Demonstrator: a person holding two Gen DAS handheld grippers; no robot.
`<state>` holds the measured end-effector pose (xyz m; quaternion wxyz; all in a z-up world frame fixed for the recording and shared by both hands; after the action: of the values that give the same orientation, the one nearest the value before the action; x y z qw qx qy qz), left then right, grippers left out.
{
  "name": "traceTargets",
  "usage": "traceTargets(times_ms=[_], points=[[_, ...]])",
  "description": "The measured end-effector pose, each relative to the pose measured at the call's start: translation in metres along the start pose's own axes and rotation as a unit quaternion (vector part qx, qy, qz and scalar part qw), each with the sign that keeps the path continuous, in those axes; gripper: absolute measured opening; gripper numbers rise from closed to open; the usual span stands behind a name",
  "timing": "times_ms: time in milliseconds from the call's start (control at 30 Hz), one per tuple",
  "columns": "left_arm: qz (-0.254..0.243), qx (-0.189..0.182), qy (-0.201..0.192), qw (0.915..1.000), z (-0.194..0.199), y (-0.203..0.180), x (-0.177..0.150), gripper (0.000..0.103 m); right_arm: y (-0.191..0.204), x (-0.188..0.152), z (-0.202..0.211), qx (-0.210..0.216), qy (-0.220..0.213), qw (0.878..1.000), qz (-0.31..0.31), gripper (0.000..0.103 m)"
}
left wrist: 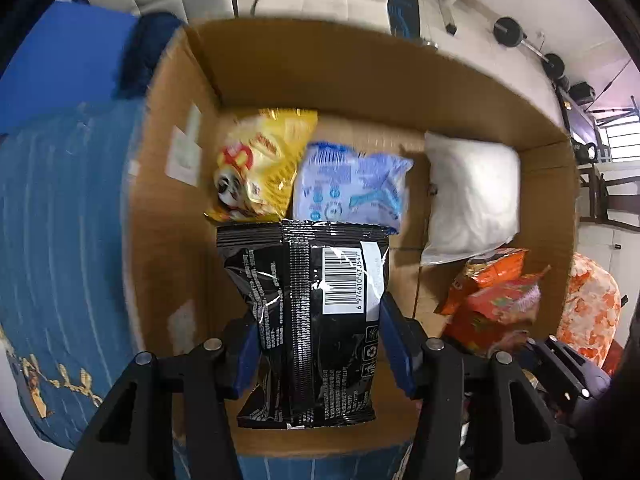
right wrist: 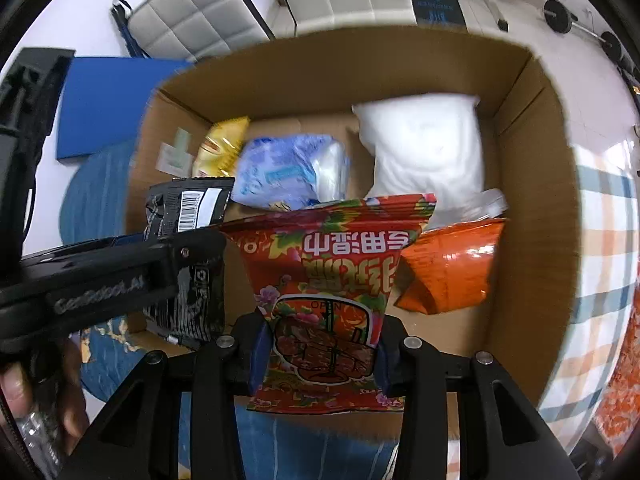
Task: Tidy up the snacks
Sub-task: 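Carry both bags into the box, lower them beside the others, open both tools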
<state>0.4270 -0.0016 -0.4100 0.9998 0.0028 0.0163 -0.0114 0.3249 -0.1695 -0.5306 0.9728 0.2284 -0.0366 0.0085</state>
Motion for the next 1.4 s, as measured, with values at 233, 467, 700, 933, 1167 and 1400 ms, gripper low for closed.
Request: traceTargets(times_ms=[233, 467, 700, 933, 1167, 1400], points=[[-0.003, -0.012, 0.043, 0.999, -0.032, -0.002, 0.0, 0.053, -0.017, 0.001, -0.035, 0.007, 0.029, 0.999, -0.02, 0.044], [-0.009, -0.009, 0.071, 0.9974, -0.048, -0.002, 0.0, 0.054, -0.025, 0.0, -0.062, 0.016, 0.061, 0.998, -0.03, 0.045], [-0.008, 0.005, 0.06, 0.9982, -0.035, 0.004, -0.003, 0.054, -0.031, -0.001, -0.068, -0.001, 0.061, 0.998, -0.03, 0.065], [-0.015, 0.018, 0.02, 0.9995, -0.001, 0.014, -0.01, 0.065, -0.031, -0.003, -0.046, -0.021, 0.045, 0.998, -0.025, 0.068], [-0.011, 0.03, -0.034, 0.9989, 0.042, 0.022, -0.031, 0.068, -0.033, -0.026, -0.017, -0.044, 0.028, 0.998, -0.017, 0.069], [0.011, 0.065, -0.103, 0.9925, 0.076, 0.034, -0.051, 0.078, -0.033, -0.051, 0.02, -0.094, -0.02, 0.995, 0.004, 0.083]])
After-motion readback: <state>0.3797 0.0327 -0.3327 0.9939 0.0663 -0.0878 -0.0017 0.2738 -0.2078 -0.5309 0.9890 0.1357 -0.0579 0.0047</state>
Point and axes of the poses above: each gripper's, at about its wrist camera, not at the fingertips, and z roughly against the way its jaws point, y to its left, x to its top, the point moved 4 cm from there along -z, roughly the way its jaws point, and after that the axes turned 13 degrees about x, right-handed, at the moved point
